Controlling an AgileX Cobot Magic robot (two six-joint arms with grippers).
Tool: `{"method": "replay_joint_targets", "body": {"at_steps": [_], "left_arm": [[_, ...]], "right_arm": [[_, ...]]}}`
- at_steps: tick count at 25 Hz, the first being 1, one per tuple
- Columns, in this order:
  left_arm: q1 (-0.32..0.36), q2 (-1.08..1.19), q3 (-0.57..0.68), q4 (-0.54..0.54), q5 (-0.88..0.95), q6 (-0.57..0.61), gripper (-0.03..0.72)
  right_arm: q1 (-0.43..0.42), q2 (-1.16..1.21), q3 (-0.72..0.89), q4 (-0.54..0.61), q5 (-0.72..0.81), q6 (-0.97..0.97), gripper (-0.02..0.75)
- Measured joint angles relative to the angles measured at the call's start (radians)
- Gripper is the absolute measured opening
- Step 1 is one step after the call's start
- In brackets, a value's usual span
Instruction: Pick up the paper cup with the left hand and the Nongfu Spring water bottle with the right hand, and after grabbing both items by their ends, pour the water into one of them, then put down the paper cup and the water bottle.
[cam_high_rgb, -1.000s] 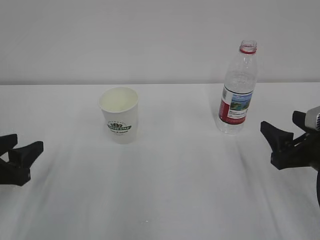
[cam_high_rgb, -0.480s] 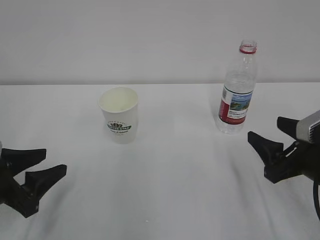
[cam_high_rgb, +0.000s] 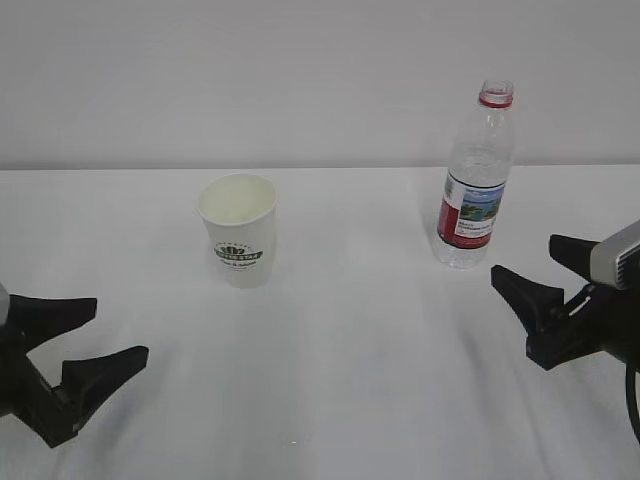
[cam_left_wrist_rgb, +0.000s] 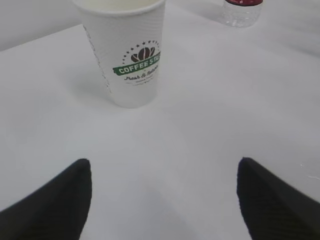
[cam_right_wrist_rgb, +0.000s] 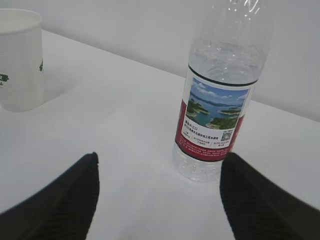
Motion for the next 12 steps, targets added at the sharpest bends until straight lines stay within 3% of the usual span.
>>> {"method": "replay_joint_targets", "body": {"at_steps": [5,12], "left_arm": [[0.000,0.000,0.000,-0.048,0.000,-0.012,0.677],[0.000,0.000,0.000,-0.050,0.000,-0.031,0.601]], "right_arm": [[0.000,0.000,0.000,0.000,-0.001,0.000,0.568],[0.000,0.000,0.000,0.000,-0.001,0.002,0.568]]}}
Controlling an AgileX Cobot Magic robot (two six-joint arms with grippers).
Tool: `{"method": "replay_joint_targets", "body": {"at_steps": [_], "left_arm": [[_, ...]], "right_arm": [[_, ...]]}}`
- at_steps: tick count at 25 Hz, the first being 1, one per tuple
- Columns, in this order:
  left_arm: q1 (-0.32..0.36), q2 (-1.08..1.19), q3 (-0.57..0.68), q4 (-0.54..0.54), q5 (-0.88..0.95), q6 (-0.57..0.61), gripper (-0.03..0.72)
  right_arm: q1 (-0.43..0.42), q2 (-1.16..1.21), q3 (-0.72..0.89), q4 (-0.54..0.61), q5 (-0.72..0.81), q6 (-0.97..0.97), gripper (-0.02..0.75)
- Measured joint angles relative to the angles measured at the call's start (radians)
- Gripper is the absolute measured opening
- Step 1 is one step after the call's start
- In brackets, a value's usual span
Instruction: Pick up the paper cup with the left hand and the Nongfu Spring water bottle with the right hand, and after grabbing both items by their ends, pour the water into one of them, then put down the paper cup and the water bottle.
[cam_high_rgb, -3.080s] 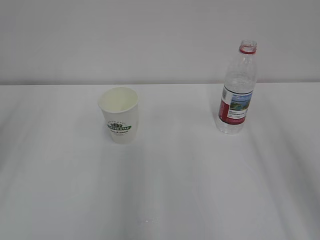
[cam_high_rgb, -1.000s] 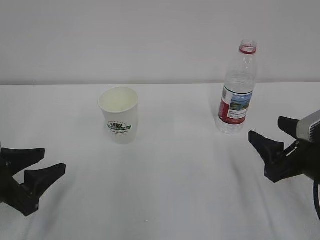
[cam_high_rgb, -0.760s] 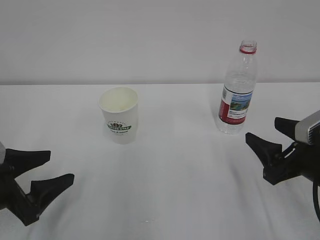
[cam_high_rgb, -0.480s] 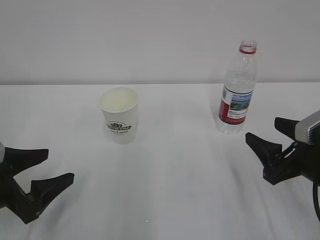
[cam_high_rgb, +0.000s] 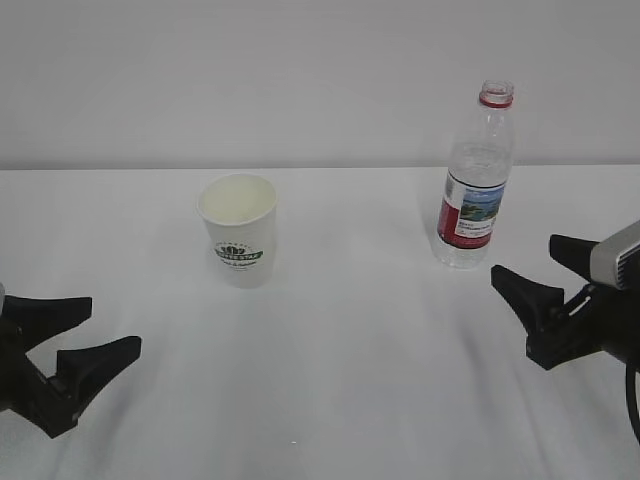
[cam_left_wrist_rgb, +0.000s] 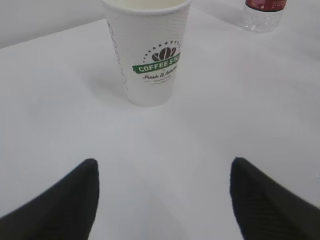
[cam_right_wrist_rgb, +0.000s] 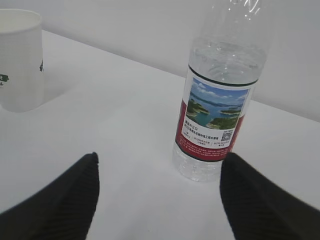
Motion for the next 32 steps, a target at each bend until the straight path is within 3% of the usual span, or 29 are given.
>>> {"method": "replay_joint_targets", "body": {"at_steps": [13,19,32], "left_arm": [[0.000,0.000,0.000,-0.022,0.000,-0.001,0.589],[0.000,0.000,0.000,-0.045,0.000,-0.001,0.589],[0.000,0.000,0.000,-0.049,0.000,-0.002,0.589]], "right_arm": [[0.000,0.050,0.004,-0.004,-0.002,0.002,0.569],[0.000,0.095,-0.004,0.013,-0.005,0.022,0.629],[0.000,0.230,-0.181,0.037,-0.006,0.025,0.634]]}}
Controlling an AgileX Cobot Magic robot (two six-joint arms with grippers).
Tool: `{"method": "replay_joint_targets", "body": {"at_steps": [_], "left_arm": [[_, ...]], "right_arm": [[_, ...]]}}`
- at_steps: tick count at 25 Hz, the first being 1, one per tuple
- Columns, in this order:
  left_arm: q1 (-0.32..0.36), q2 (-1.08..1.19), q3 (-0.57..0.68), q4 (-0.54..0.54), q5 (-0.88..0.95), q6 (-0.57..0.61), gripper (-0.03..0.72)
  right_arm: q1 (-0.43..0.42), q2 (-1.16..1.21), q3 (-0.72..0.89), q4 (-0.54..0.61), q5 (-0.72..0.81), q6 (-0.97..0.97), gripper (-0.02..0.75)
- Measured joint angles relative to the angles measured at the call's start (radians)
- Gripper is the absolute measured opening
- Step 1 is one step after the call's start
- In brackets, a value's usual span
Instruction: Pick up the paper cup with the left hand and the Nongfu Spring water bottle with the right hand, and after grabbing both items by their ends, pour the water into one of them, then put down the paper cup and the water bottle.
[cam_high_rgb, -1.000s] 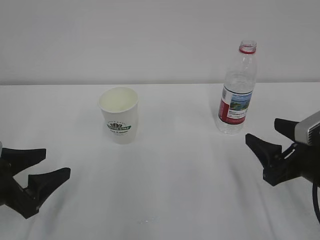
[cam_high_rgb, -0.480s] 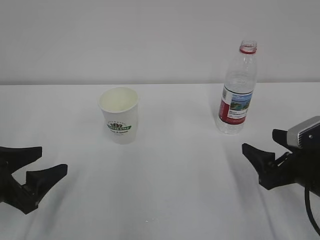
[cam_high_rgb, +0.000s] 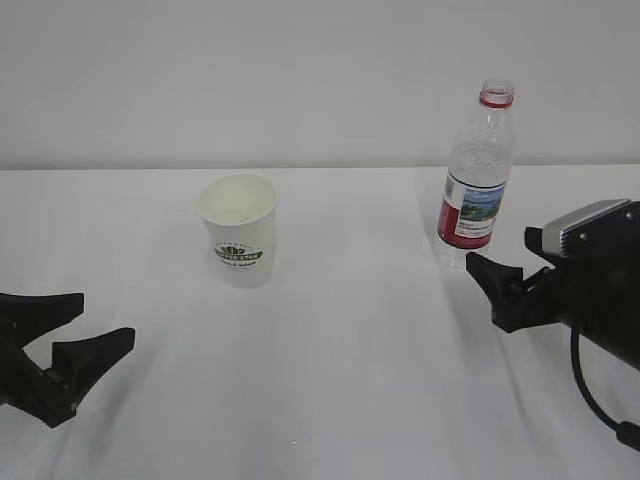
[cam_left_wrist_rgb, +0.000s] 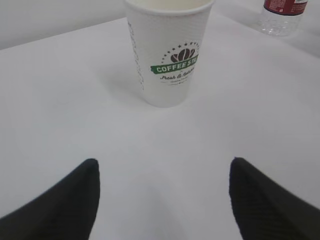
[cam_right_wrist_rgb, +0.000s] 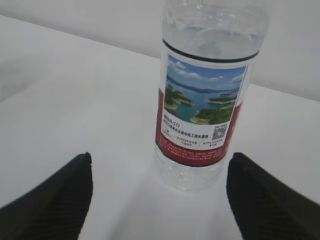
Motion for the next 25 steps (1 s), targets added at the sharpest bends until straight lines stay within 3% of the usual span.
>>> {"method": "replay_joint_targets", "body": {"at_steps": [25], "left_arm": [[0.000,0.000,0.000,0.000,0.000,0.000,0.587]], "right_arm": [[0.000,0.260,-0.357,0.026,0.000,0.011,0.629]]}}
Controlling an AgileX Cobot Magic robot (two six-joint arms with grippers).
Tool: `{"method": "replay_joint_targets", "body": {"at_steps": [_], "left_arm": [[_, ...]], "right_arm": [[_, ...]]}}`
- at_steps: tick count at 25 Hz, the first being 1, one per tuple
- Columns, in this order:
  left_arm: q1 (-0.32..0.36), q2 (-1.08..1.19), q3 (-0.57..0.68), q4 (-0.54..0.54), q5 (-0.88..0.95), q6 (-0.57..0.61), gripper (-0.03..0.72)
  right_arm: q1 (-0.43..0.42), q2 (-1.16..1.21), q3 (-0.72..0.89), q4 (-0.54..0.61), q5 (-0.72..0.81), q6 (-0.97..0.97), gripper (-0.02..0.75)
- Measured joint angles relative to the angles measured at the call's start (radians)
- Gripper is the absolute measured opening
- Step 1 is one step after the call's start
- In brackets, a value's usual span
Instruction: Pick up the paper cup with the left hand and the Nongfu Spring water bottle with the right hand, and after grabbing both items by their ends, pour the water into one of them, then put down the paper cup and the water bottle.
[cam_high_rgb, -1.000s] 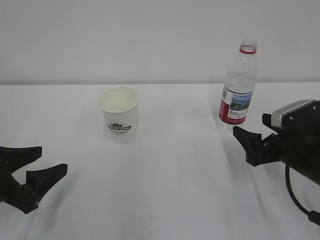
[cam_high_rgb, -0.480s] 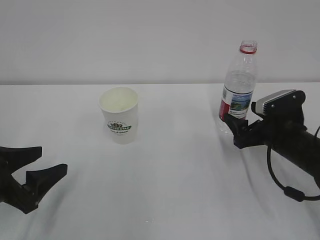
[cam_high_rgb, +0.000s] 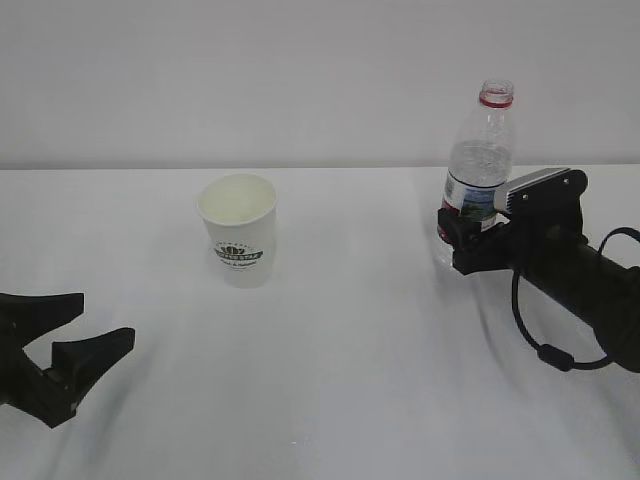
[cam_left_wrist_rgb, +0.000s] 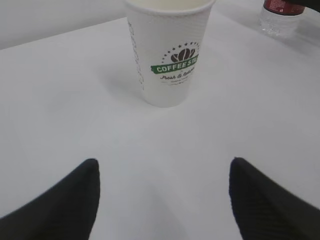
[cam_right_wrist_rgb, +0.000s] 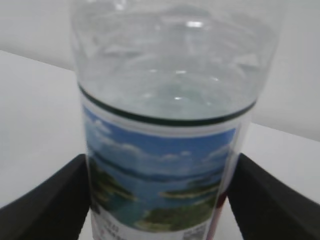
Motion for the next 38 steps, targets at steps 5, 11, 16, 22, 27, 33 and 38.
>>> {"method": "replay_joint_targets", "body": {"at_steps": [5,11,16,22,27,33,38], "left_arm": [[0.000,0.000,0.000,0.000,0.000,0.000,0.587],[0.000,0.000,0.000,0.000,0.000,0.000,0.587],[0.000,0.000,0.000,0.000,-0.002,0.000,0.587],[0.000,0.000,0.000,0.000,-0.002,0.000,0.587],[0.000,0.000,0.000,0.000,-0.002,0.000,0.587],[0.000,0.000,0.000,-0.002,-0.002,0.000,0.587],[0.000,0.000,0.000,-0.002,-0.002,0.000,0.587]], "right_arm": [[0.000,0.037,-0.063,-0.002,0.000,0.006,0.627],[0.000,0.051,-0.106,-0.002,0.000,0.014,0.598],[0.000,0.051,-0.107,-0.002,0.000,0.017,0.562],[0.000,0.051,-0.107,-0.004,-0.001,0.018,0.503],[0.000,0.051,-0.108,-0.029,-0.001,0.018,0.486],[-0.004,0.049,-0.108,-0.055,0.000,0.018,0.485],[-0.004,0.008,-0.101,-0.075,0.051,0.016,0.484]]}}
